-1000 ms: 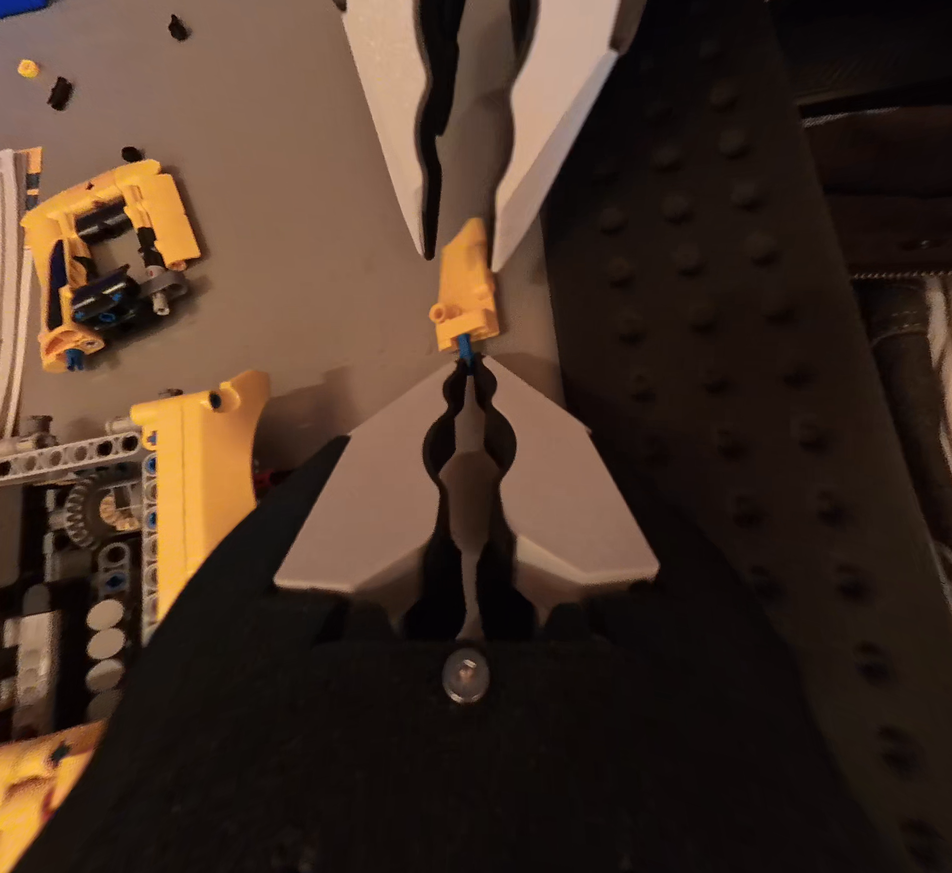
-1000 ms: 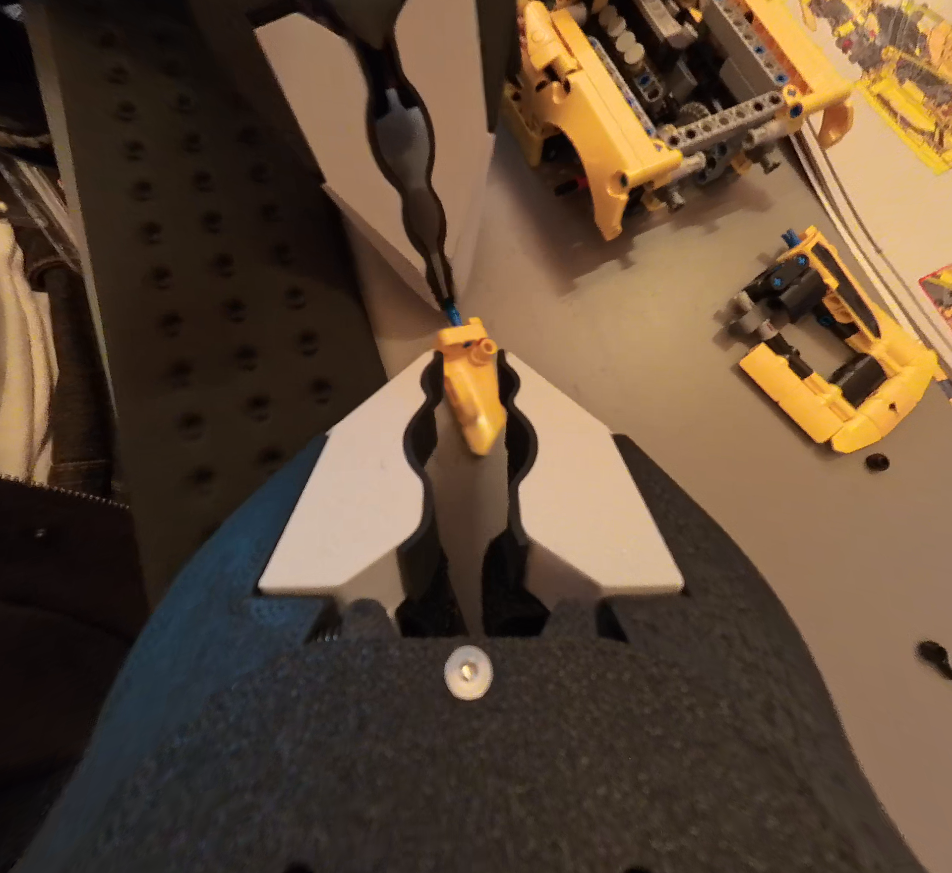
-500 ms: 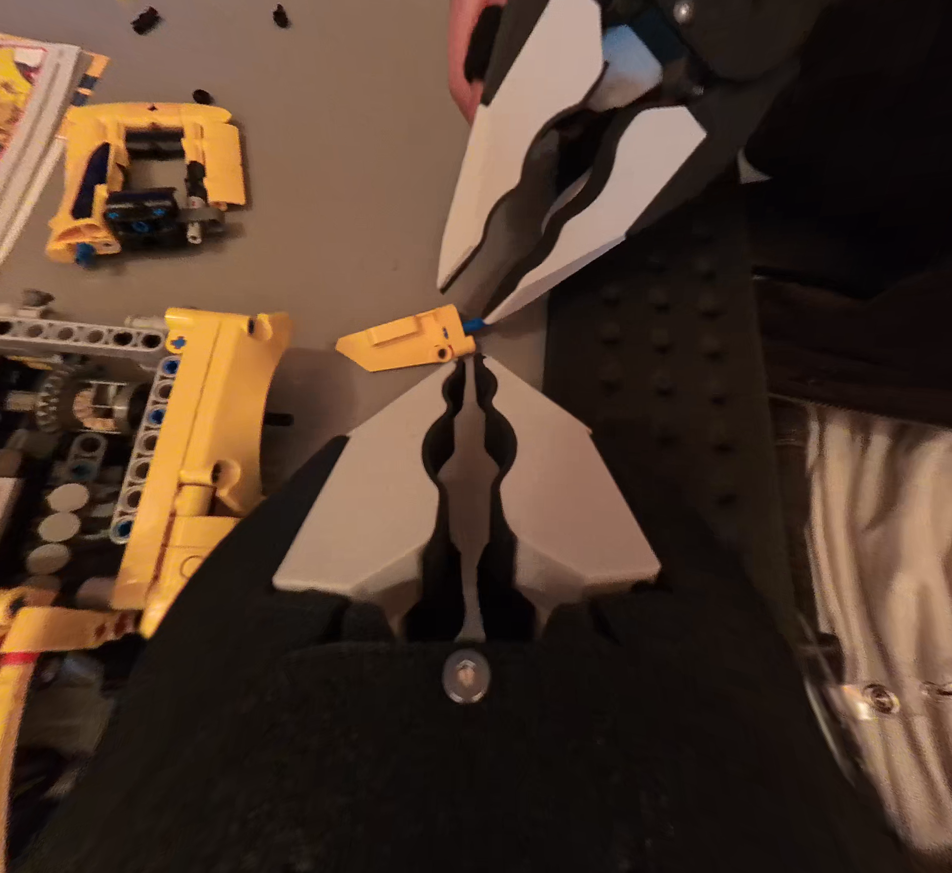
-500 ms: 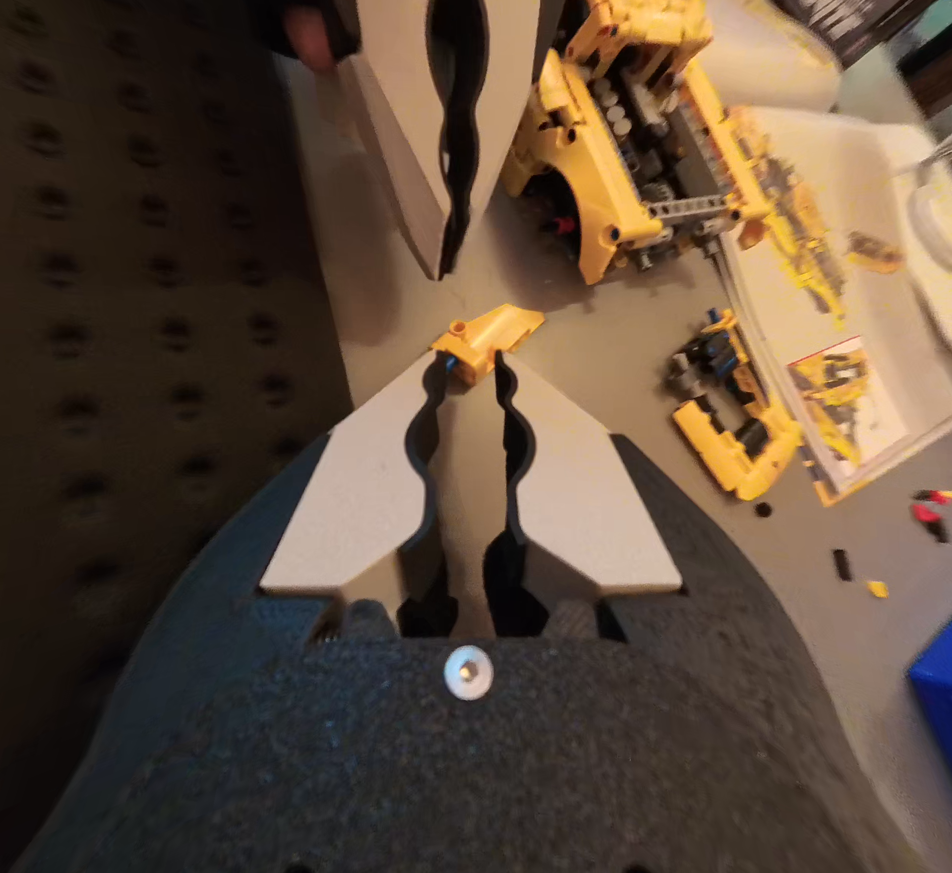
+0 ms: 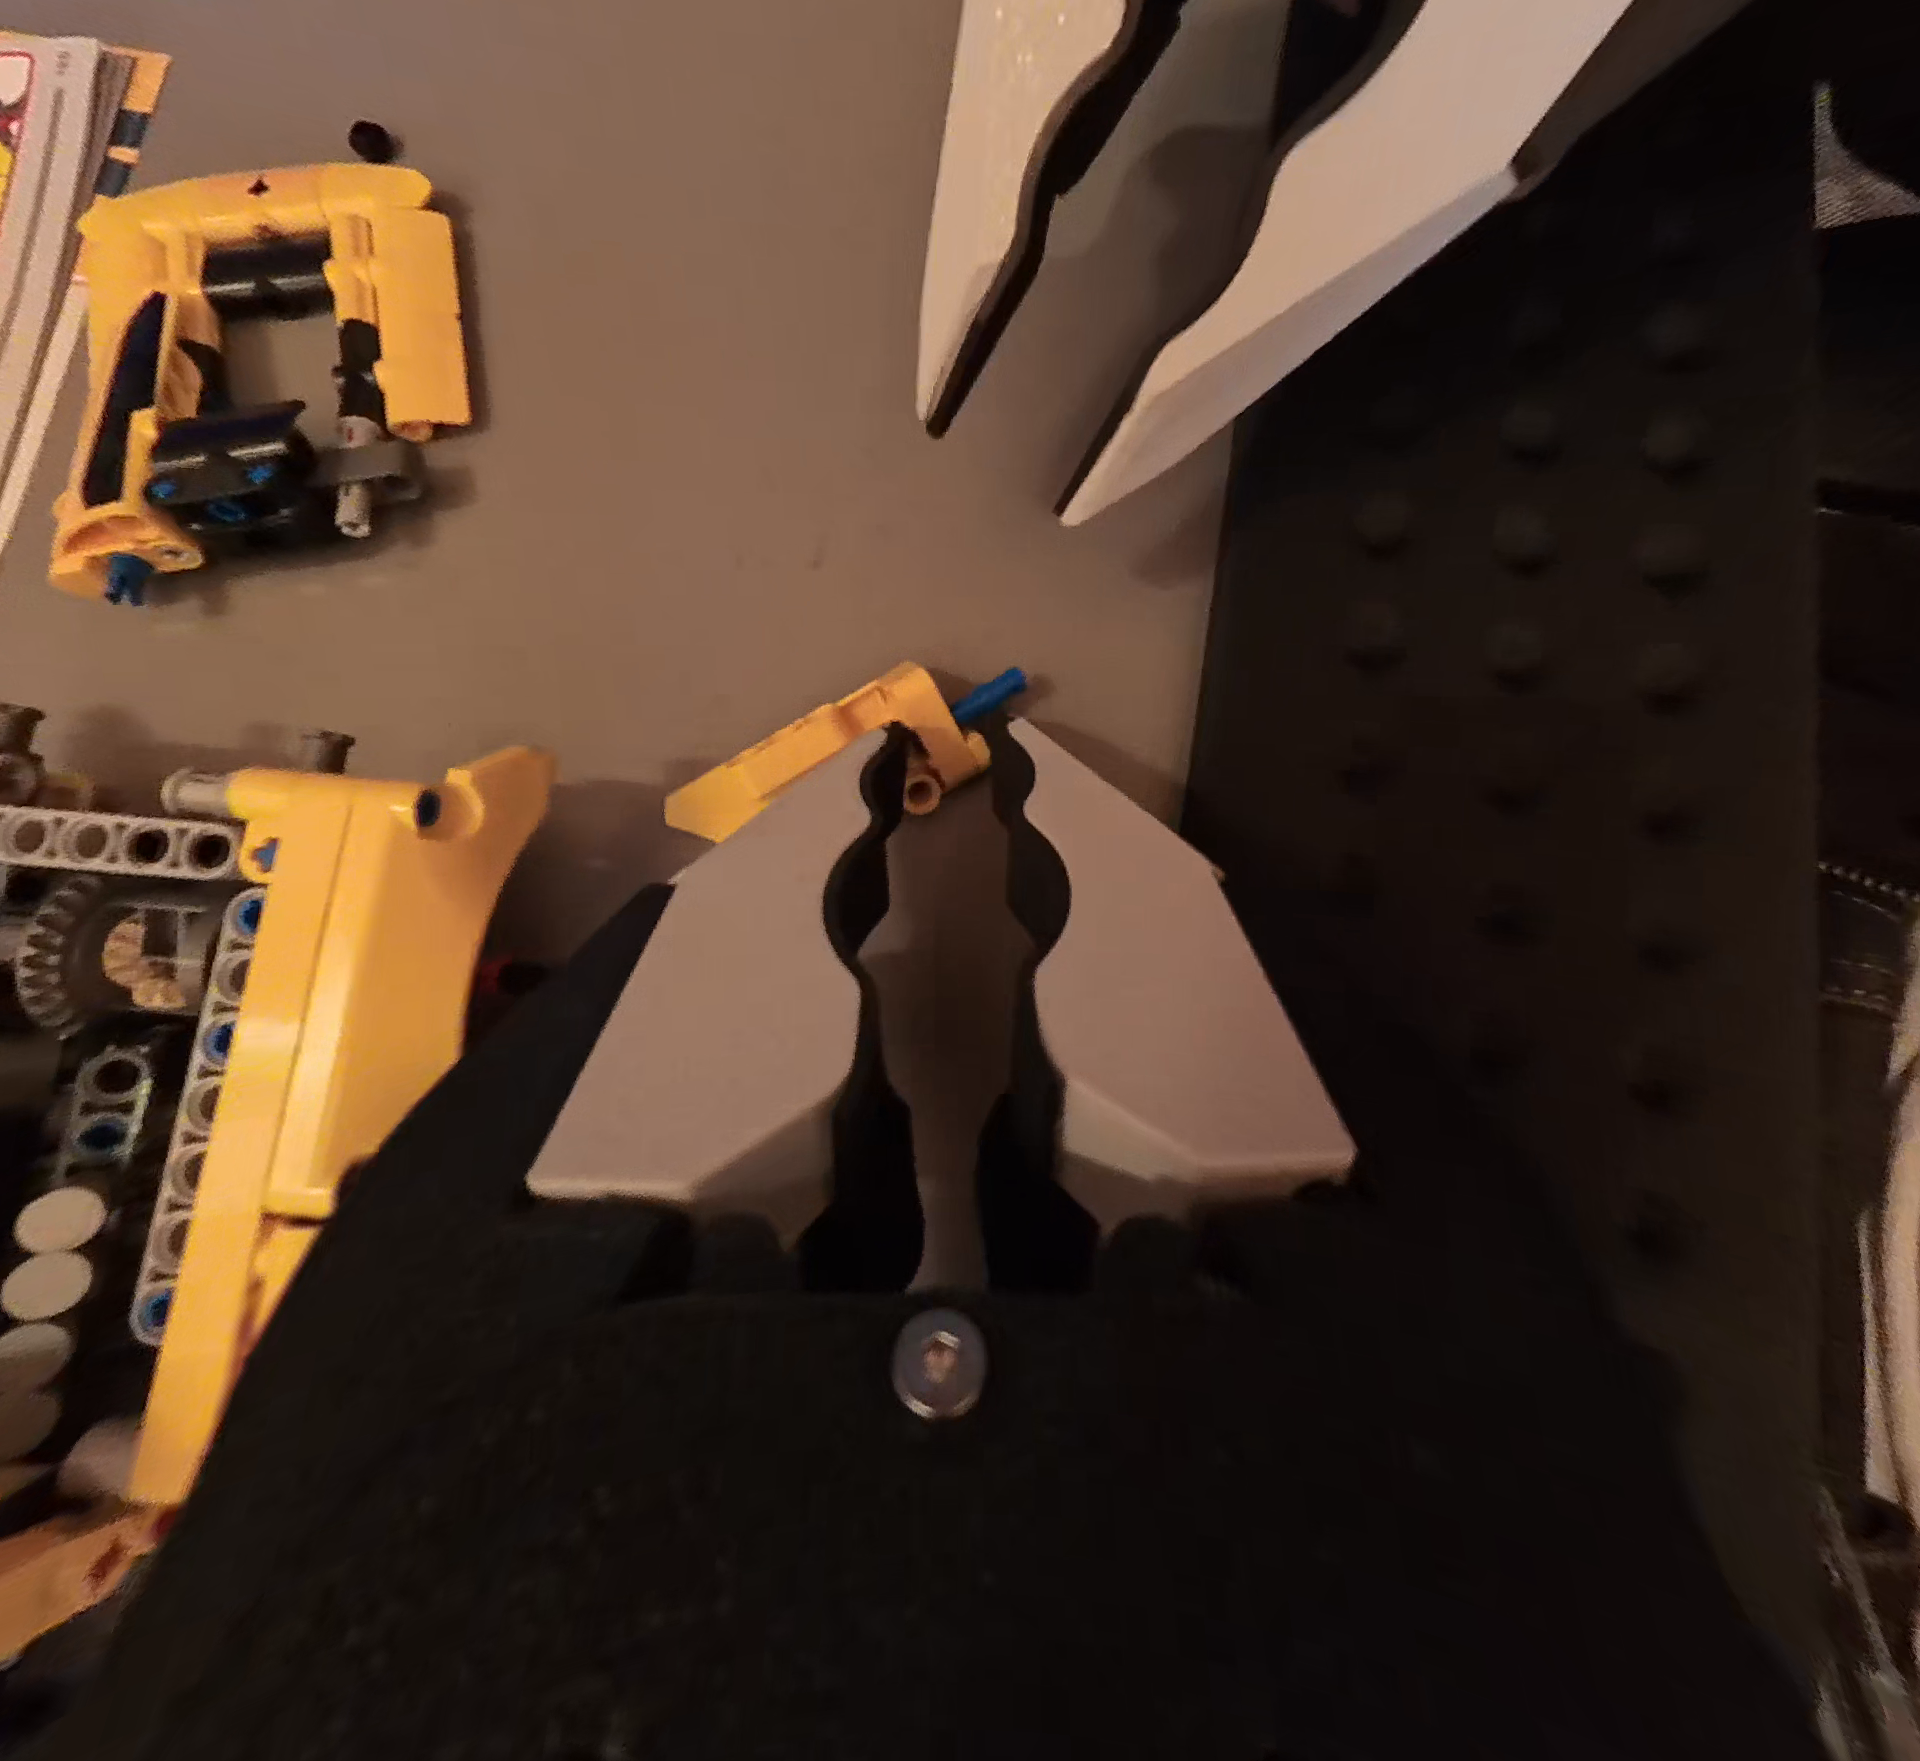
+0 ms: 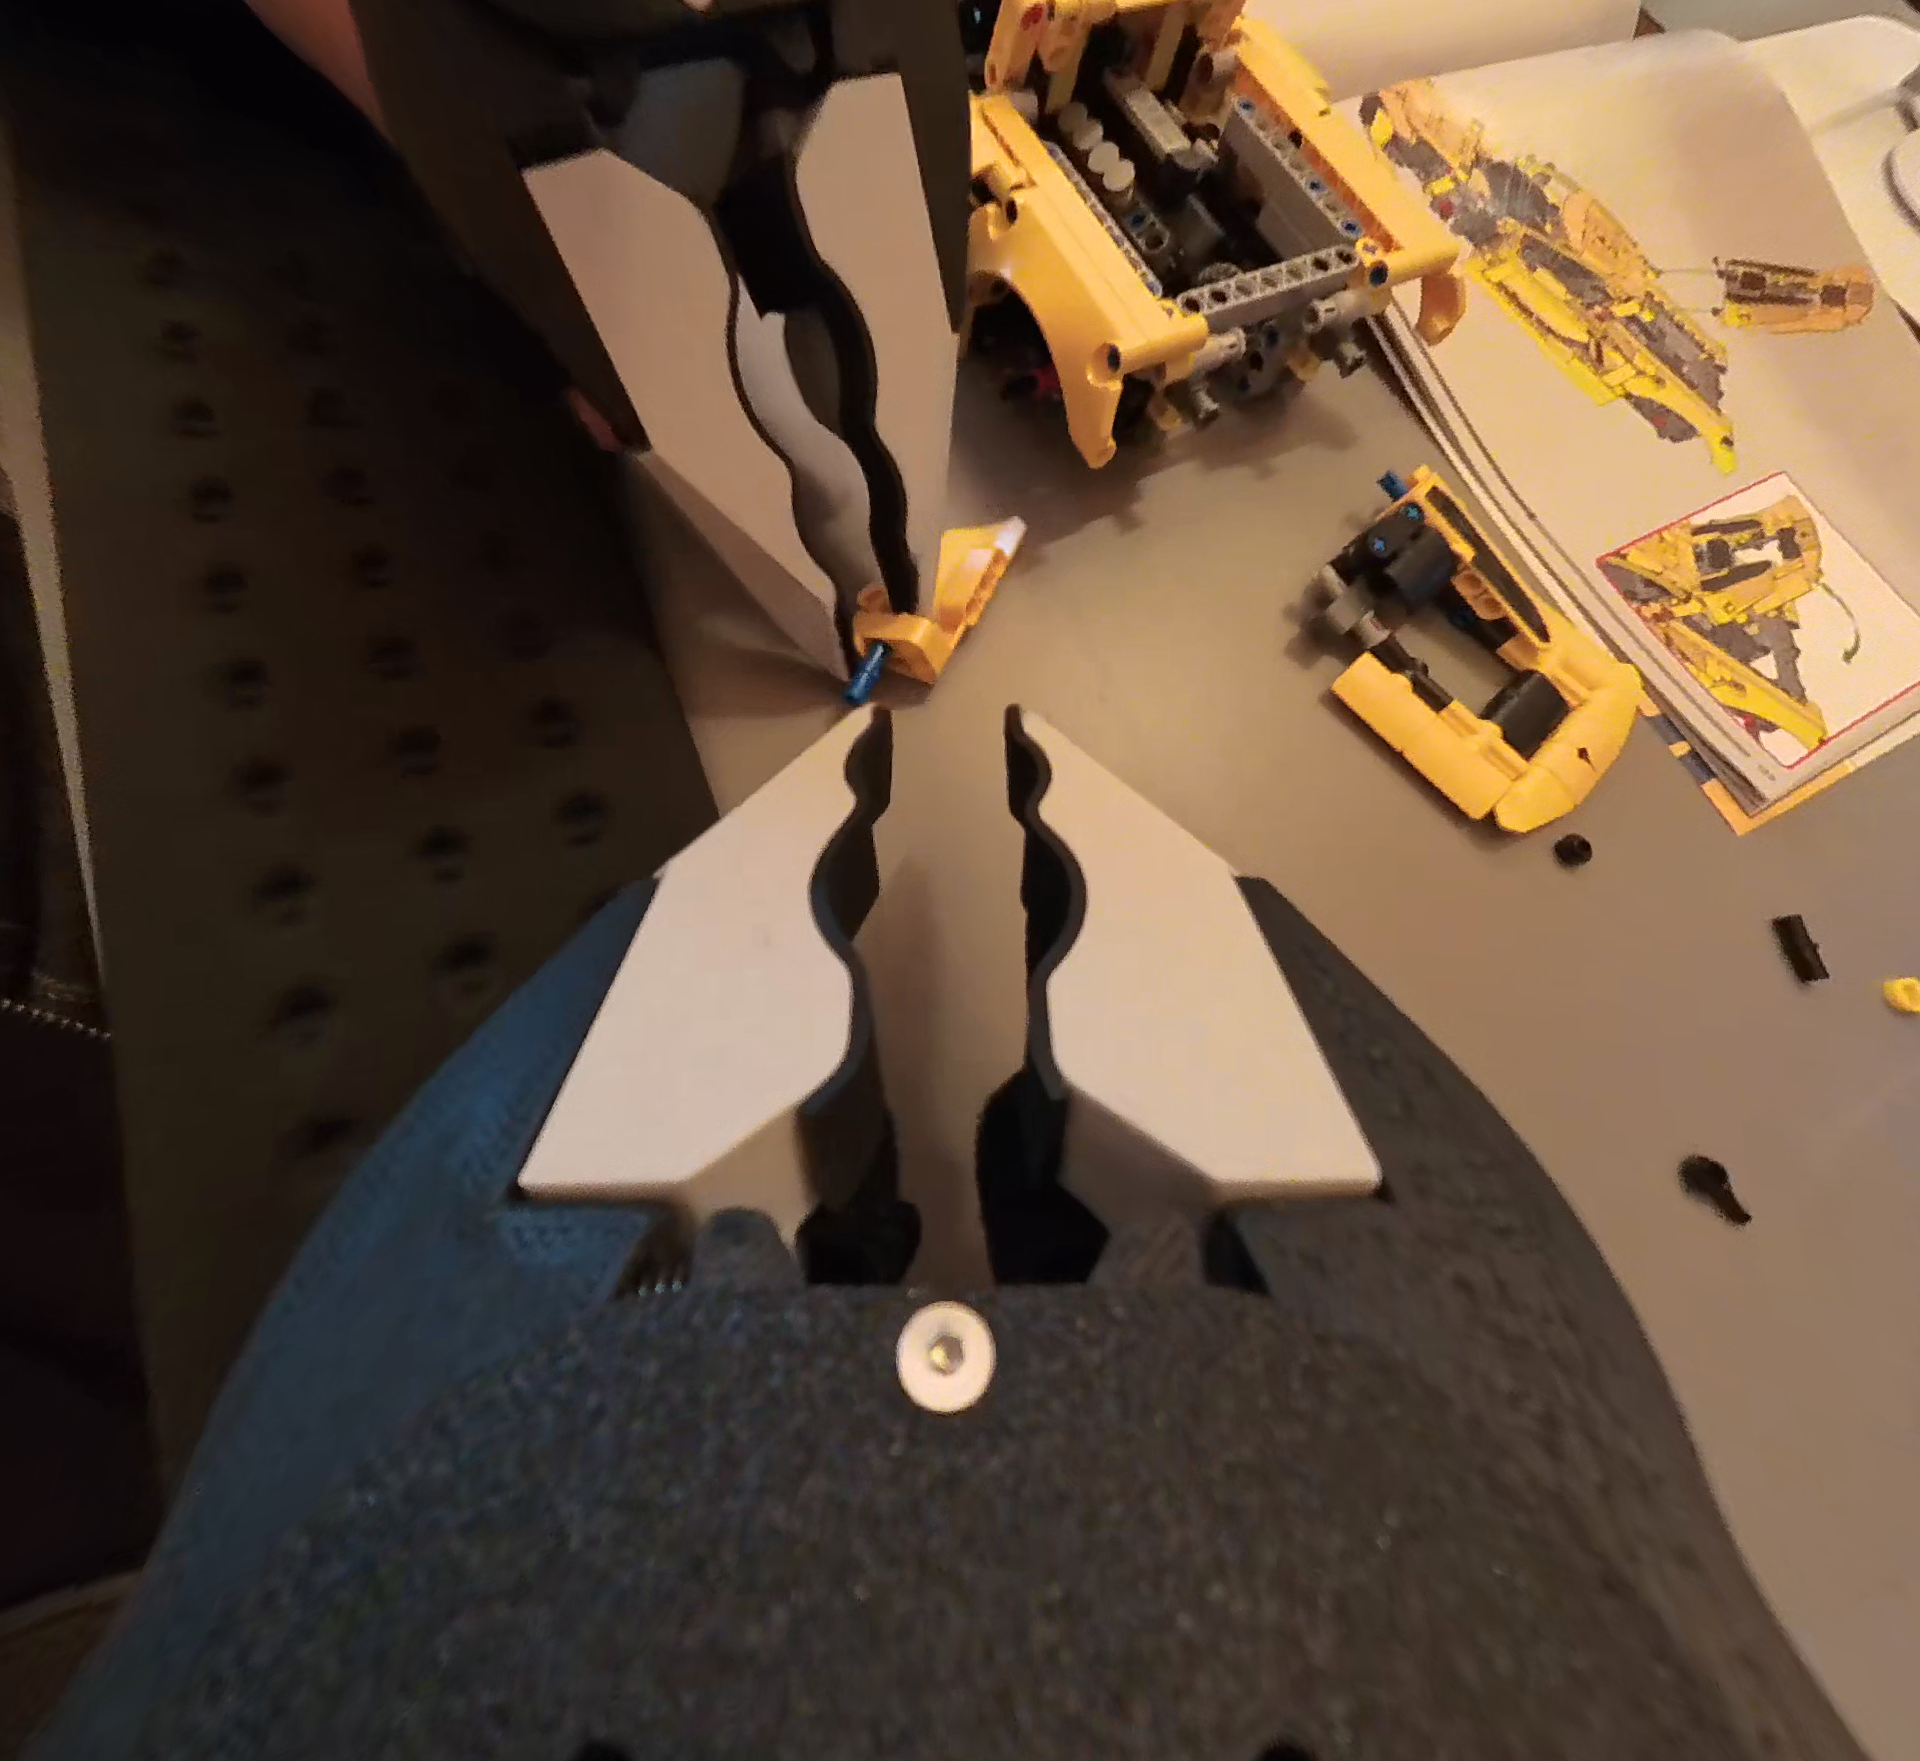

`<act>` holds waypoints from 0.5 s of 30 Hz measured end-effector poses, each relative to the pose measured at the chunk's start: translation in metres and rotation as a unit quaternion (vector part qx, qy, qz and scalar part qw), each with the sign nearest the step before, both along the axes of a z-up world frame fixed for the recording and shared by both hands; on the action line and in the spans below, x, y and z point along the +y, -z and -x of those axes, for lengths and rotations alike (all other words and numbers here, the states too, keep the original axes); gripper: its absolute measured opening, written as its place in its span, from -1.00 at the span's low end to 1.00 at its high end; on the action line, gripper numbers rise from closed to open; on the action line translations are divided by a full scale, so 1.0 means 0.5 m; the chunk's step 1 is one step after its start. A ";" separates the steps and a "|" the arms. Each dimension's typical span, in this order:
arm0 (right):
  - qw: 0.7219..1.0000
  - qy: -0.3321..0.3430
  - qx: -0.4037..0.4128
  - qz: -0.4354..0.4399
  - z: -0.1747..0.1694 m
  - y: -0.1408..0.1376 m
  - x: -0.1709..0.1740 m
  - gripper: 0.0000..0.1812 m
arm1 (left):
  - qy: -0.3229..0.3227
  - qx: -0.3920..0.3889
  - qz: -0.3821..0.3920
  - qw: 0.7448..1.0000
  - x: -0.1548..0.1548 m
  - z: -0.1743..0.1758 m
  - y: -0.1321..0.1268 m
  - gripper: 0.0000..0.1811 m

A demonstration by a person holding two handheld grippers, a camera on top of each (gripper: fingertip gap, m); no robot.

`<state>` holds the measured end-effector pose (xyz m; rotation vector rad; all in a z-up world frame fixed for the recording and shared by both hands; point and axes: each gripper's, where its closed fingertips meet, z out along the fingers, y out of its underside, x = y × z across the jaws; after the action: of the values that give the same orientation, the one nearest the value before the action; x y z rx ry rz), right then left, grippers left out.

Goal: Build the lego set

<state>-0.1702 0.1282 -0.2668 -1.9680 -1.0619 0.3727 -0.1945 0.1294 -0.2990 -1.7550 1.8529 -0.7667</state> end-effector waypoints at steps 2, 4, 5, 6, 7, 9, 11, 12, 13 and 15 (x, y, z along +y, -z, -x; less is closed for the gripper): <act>0.999 -0.018 0.031 -0.016 0.008 -0.011 0.002 -0.70 | 0.009 -0.016 0.004 1.000 -0.002 -0.002 -0.009 -0.83; 0.997 -0.046 0.056 -0.039 0.015 -0.027 -0.002 -0.61 | 0.020 -0.095 0.077 0.992 -0.023 -0.011 -0.059 -0.84; 0.994 -0.048 0.077 -0.052 0.018 -0.043 -0.003 -0.55 | 0.025 -0.148 0.136 0.979 -0.032 -0.012 -0.100 -0.84; 0.990 -0.053 0.106 -0.072 0.025 -0.067 -0.005 -0.47 | 0.030 -0.211 0.200 0.956 -0.036 -0.010 -0.152 -0.84; 0.984 -0.059 0.135 -0.098 0.034 -0.095 -0.007 -0.44 | 0.026 -0.275 0.258 0.926 -0.027 -0.003 -0.206 -0.84; 0.971 -0.031 0.150 -0.186 0.041 -0.154 0.013 -0.45 | 0.029 -0.362 0.359 0.860 -0.008 0.021 -0.284 -0.84; 0.960 -0.017 0.149 -0.238 0.065 -0.194 0.025 -0.47 | 0.034 -0.379 0.435 0.816 0.001 0.033 -0.304 -0.84; 0.956 -0.017 0.149 -0.250 0.080 -0.207 0.028 -0.46 | 0.038 -0.384 0.464 0.798 0.003 0.036 -0.310 -0.84; 0.954 -0.016 0.148 -0.259 0.091 -0.217 0.031 -0.46 | 0.042 -0.389 0.490 0.779 0.004 0.040 -0.317 -0.84; 0.953 -0.015 0.137 -0.270 0.102 -0.227 0.036 -0.51 | 0.047 -0.400 0.526 0.749 0.010 0.048 -0.329 -0.84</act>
<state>-0.2214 0.1464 -0.1532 -1.3705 -0.8959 0.3192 -0.2184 0.1342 -0.1345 -1.3614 0.8722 -2.4625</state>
